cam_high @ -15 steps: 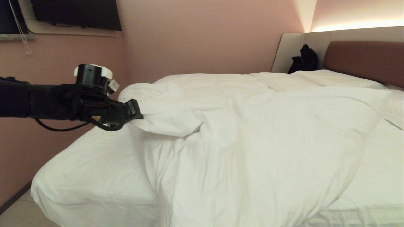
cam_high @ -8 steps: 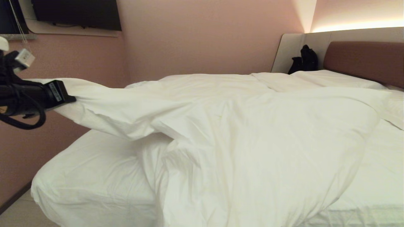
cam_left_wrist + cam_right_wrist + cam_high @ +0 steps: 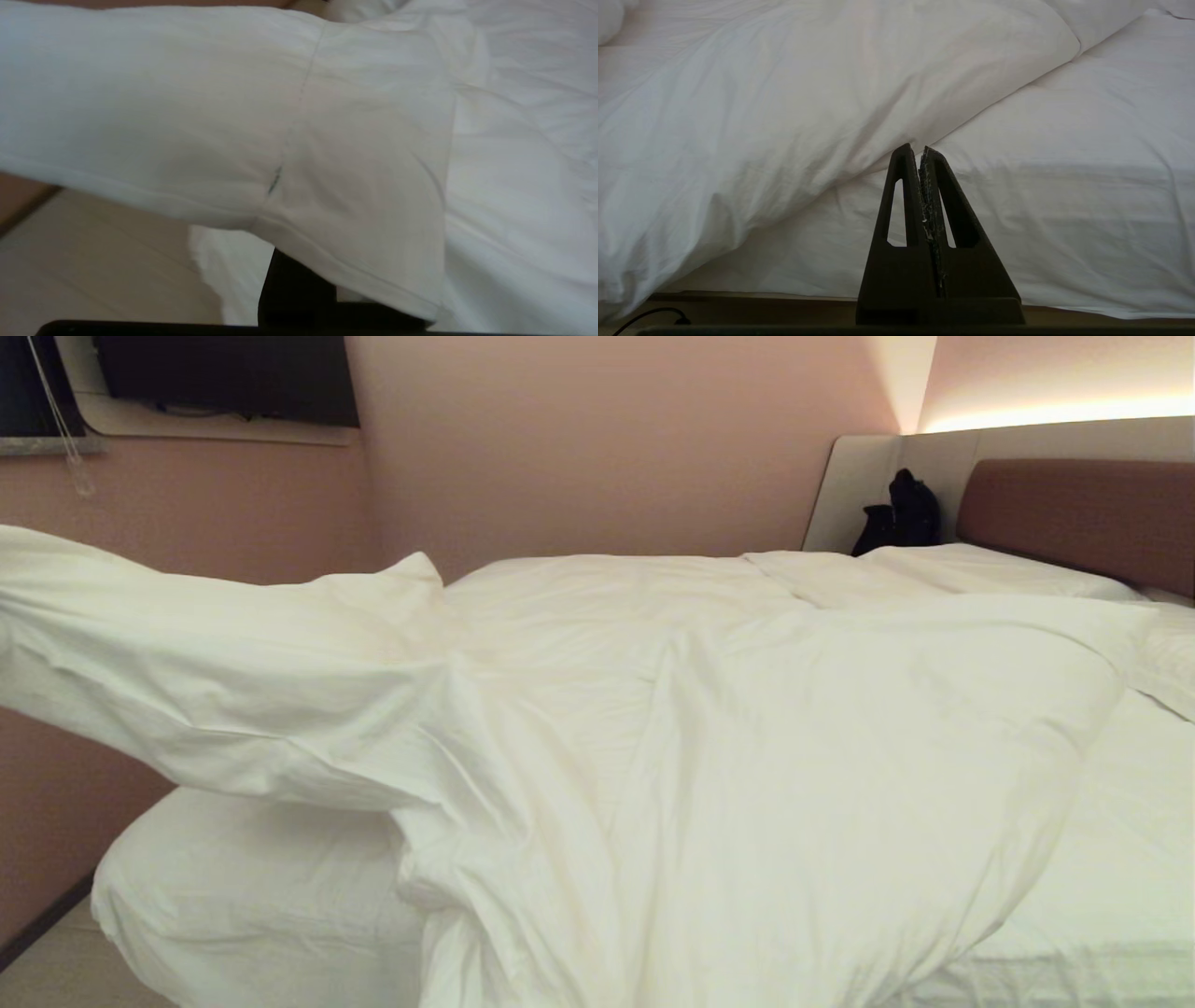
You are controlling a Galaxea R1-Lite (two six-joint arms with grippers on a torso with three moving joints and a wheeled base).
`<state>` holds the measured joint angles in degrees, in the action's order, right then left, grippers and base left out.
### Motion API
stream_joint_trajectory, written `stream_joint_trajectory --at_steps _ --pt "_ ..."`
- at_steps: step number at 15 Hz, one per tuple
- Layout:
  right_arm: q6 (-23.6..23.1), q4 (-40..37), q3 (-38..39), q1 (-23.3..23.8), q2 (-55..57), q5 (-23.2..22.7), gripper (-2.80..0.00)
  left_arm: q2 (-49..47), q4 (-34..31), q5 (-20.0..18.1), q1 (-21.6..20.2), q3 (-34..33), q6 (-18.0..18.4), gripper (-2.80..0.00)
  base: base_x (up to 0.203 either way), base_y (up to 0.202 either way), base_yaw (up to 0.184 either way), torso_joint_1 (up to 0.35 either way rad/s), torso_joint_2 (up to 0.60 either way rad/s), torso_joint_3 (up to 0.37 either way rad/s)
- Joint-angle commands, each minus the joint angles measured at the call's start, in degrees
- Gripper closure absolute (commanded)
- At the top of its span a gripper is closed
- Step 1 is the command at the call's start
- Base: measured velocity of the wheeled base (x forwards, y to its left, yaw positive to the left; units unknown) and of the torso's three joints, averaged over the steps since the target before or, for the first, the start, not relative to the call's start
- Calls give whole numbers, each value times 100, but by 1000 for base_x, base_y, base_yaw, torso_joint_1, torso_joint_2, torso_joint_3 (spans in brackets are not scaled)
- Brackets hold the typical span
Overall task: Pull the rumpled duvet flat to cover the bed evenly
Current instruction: Flatten the corners of the folded blanket
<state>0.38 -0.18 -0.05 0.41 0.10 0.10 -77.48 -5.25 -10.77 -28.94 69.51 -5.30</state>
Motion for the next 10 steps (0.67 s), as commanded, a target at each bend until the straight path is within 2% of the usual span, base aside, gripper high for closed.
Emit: stream_joint_trajectory --at_steps 1,3,4,6,10 --pt "6 1 5 2 -1 -1 0 225 -11 13 -331 -8 134 0 0 0 0 0 0 0" --pt "-2 -3 2 2 -1 -1 0 276 -24 147 -579 -17 267 0 0 0 0 0 0 0" --pt "6 1 5 2 -1 -1 0 290 -21 430 -755 -51 388 0 0 0 0 0 0 0" --pt "-3 1 5 2 -1 -1 0 305 13 768 -1057 -180 565 0 0 0 0 0 0 0" --pt "3 1 -2 2 -1 -1 0 458 26 907 -1594 -649 978 0 0 0 0 0 0 0"
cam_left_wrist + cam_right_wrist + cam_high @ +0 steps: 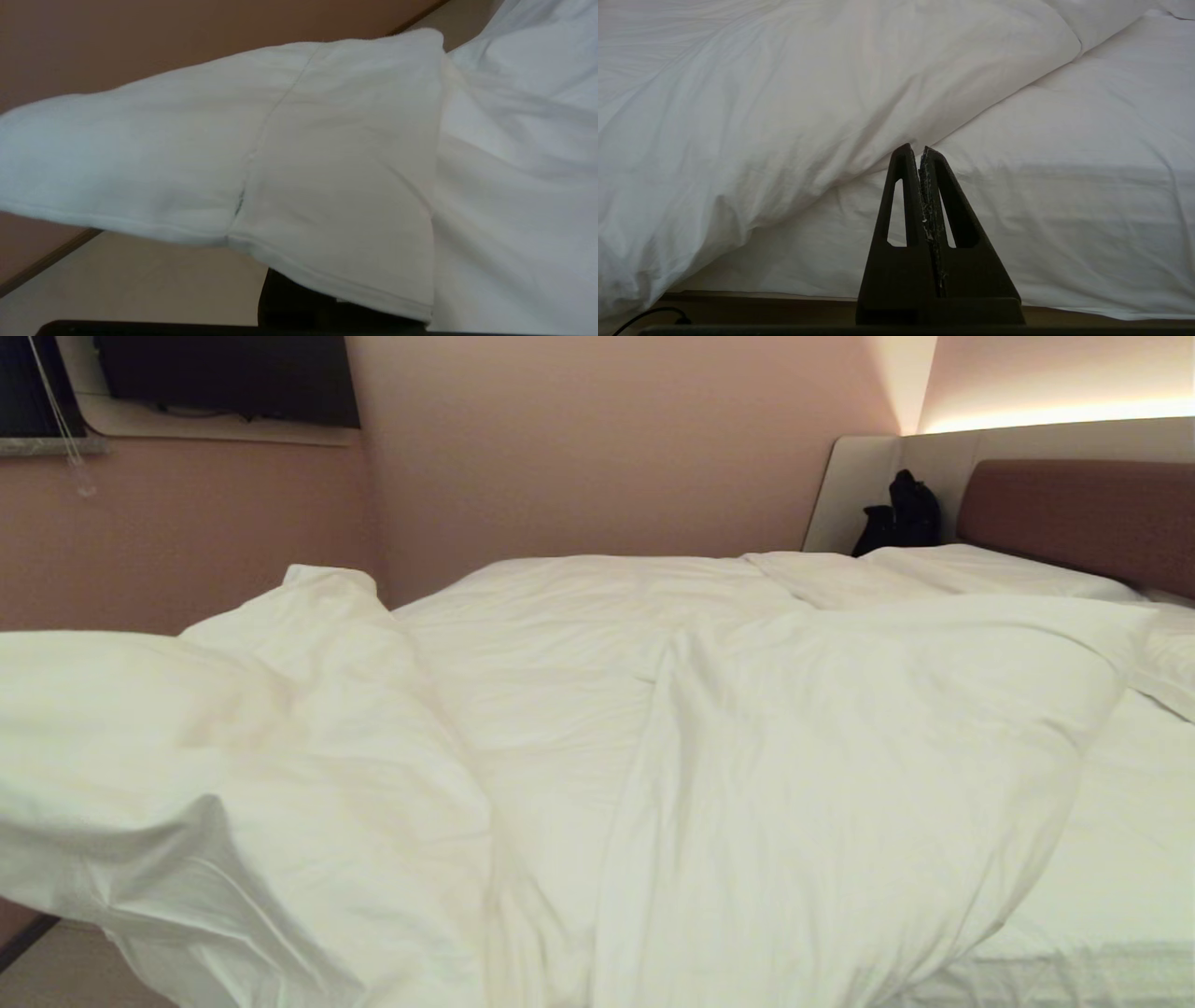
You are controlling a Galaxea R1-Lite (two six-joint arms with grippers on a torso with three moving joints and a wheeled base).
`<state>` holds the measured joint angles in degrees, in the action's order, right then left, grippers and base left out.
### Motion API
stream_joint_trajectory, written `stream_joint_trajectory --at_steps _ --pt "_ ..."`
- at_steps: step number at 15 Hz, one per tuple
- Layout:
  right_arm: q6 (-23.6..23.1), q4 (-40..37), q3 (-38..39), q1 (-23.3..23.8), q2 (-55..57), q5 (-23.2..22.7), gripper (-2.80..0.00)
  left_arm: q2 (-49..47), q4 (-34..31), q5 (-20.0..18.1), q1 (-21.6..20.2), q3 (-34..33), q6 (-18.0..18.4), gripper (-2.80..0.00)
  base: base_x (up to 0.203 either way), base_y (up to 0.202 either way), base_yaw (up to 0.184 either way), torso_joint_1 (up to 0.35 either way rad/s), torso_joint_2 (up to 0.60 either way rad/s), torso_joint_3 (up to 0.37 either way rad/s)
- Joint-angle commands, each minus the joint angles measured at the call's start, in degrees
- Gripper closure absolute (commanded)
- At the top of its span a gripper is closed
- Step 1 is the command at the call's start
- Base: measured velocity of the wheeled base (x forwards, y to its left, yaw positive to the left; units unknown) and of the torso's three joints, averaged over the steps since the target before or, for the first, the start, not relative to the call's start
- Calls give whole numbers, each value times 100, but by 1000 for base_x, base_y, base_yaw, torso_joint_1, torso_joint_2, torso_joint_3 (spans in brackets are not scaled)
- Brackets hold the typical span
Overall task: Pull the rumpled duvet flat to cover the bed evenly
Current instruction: Flatten the corners of the folded blanket
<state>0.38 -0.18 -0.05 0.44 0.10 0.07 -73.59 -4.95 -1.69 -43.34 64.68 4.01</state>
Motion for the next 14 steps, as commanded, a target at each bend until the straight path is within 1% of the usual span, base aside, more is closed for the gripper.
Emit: stream_joint_trajectory --at_steps 1,2,3,5,6,8,9,10,12,14 --pt "6 1 -4 0 -1 1 0 154 0 95 -329 -372 310 0 0 0 0 0 0 0" --pt "-1 0 3 -6 -1 1 0 173 2 340 -436 -412 442 0 0 0 0 0 0 0" --pt "-3 1 5 0 -1 1 0 162 3 480 -515 -397 484 0 0 0 0 0 0 0" --pt "-3 1 2 0 -1 1 0 148 3 574 -591 -386 499 0 0 0 0 0 0 0" --pt "-3 1 5 -1 -1 1 0 128 3 733 -699 -394 533 0 0 0 0 0 0 0" --pt "6 1 5 -9 -1 1 0 58 8 977 -870 -392 740 0 0 0 0 0 0 0" --pt "6 1 3 -2 -1 1 0 18 27 1039 -929 -372 821 0 0 0 0 0 0 0" --pt "6 1 3 0 -1 1 0 -84 71 1058 -1073 -337 885 0 0 0 0 0 0 0" --pt "-3 -3 5 0 -1 1 0 -411 791 1154 -1321 -338 995 0 0 0 0 0 0 0" --pt "-1 1 -4 -9 -1 1 0 -668 1415 1333 -1431 -411 1116 0 0 0 0 0 0 0"
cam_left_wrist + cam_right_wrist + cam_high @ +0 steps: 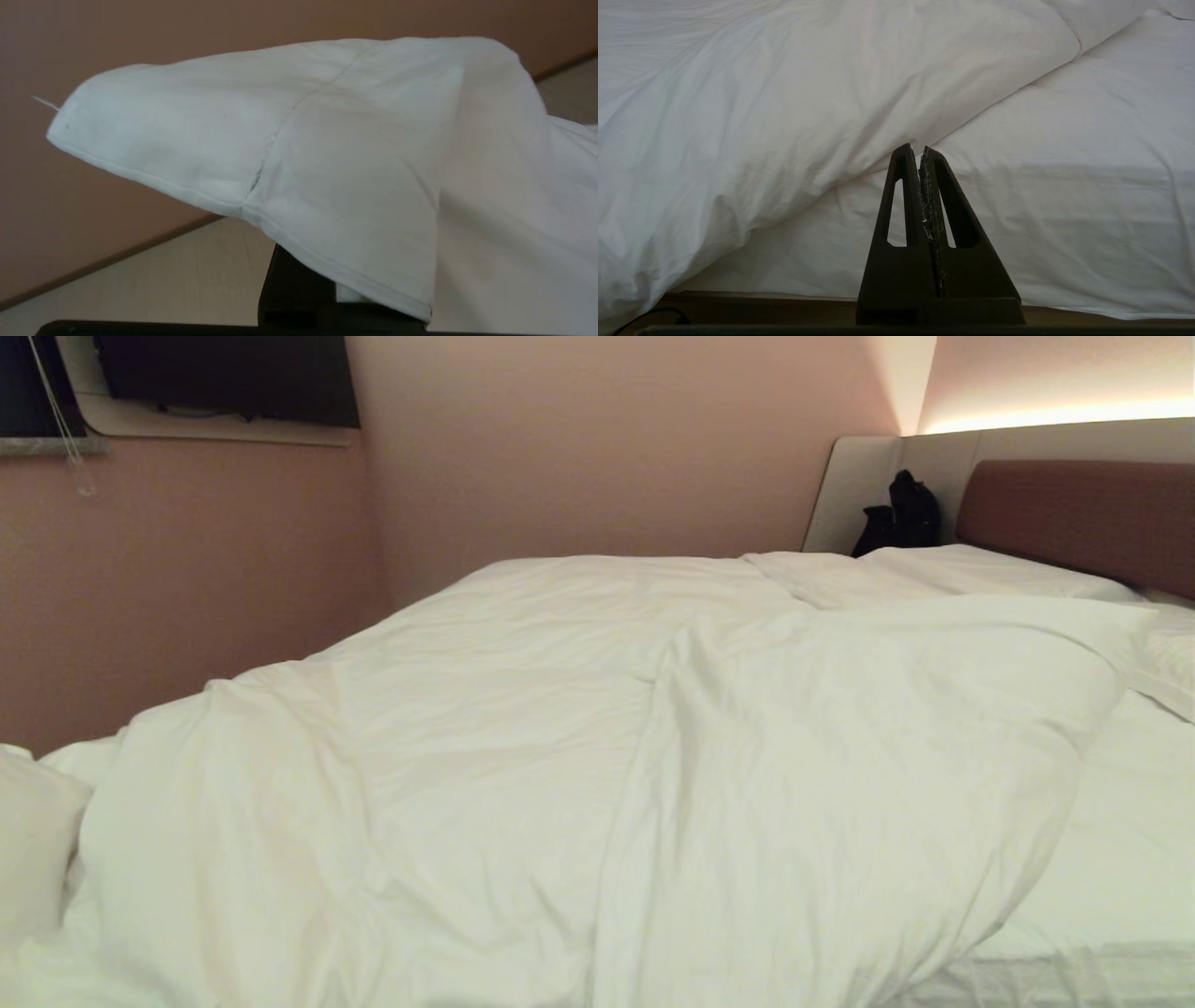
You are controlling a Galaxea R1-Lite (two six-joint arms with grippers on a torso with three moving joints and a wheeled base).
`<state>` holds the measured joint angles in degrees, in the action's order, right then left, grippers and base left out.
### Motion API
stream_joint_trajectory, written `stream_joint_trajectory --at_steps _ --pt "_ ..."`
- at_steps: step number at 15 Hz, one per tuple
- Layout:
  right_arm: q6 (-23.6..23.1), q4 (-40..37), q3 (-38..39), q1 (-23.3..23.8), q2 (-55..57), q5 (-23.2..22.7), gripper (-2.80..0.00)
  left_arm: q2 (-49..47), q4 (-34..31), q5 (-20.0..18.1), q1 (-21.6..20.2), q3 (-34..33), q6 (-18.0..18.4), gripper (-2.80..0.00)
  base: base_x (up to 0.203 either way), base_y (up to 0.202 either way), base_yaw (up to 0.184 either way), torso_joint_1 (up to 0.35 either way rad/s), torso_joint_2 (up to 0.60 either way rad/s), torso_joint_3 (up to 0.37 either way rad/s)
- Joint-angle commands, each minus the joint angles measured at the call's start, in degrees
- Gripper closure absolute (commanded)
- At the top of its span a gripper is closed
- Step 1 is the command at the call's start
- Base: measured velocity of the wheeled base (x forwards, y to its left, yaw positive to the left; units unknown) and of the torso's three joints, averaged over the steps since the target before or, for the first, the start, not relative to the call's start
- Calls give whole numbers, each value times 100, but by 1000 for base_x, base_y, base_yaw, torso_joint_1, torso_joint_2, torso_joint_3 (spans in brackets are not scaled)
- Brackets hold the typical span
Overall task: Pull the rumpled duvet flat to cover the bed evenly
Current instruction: Flatten the corners of the folded blanket
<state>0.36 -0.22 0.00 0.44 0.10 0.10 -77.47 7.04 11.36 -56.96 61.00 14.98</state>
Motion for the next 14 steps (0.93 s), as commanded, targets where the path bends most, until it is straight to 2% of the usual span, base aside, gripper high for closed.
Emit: stream_joint_trajectory --at_steps 1,4,8,10,14 --pt "-1 4 -8 0 -1 -1 0 -332 444 69 -107 -183 116 0 0 0 0 0 0 0" --pt "8 4 0 0 -1 -1 0 -300 518 82 -289 -385 353 0 0 0 0 0 0 0" --pt "8 4 -9 0 -1 -1 0 120 504 79 -1050 -906 875 0 0 0 0 0 0 0" --pt "-1 4 -9 0 -1 -1 0 204 500 77 -1166 -1281 1072 0 0 0 0 0 0 0" --pt "-1 4 -9 0 -1 -1 0 150 509 68 -1151 -1508 1115 0 0 0 0 0 0 0"
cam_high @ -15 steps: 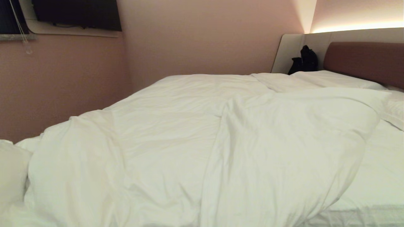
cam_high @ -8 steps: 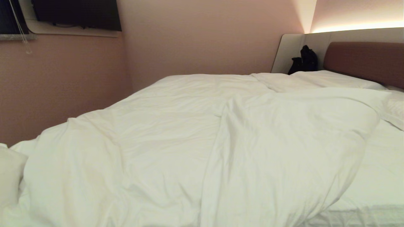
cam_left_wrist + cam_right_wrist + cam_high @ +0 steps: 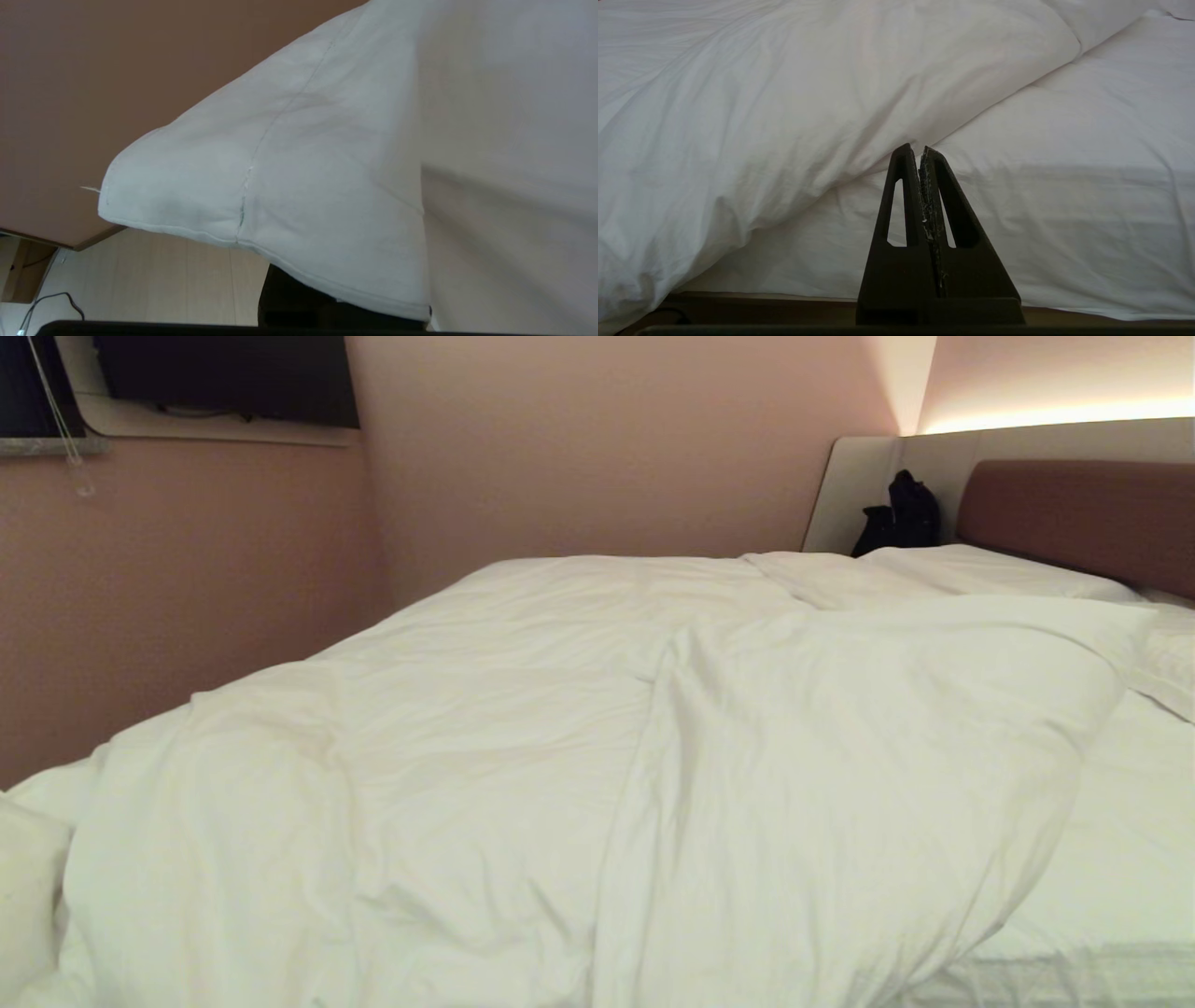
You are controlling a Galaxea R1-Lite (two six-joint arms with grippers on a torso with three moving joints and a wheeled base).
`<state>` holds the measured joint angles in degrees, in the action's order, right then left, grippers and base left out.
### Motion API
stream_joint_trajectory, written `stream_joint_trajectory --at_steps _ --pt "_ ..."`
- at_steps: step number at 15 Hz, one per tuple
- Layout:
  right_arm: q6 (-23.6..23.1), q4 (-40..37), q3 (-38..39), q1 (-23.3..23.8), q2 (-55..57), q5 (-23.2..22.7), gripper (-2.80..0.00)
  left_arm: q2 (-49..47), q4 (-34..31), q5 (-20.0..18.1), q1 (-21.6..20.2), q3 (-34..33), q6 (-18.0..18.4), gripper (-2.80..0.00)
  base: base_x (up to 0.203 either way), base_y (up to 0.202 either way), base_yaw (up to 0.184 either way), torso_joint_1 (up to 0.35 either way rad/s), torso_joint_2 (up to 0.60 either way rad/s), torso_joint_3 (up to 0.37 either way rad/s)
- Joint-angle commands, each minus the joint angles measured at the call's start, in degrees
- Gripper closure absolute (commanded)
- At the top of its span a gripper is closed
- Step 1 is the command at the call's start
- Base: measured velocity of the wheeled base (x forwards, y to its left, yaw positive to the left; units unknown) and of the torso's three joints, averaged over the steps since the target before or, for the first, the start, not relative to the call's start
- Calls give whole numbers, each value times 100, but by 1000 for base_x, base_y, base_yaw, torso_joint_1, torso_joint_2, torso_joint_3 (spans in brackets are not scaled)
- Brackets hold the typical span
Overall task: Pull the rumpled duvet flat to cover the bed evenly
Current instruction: Flatten the corners of the folded blanket
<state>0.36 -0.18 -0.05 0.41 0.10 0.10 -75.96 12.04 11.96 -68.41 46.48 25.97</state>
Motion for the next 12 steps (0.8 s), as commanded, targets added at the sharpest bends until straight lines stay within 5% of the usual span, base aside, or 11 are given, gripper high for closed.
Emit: stream_joint_trajectory --at_steps 1,2,3,12 --pt "8 1 -4 2 -1 -1 0 -39 2 8 -5 -69 22 0 0 0 0 0 0 0" --pt "7 1 -2 1 -1 -1 0 -72 12 14 -5 -62 22 0 0 0 0 0 0 0" --pt "-1 1 3 2 -1 8 0 -76 -1 17 -12 -56 22 -280 0 0 0 0 0 0" --pt "-1 1 -4 2 -1 -1 0 213 6 -93 -52 -117 96 -280 0 0 0 0 0 0"
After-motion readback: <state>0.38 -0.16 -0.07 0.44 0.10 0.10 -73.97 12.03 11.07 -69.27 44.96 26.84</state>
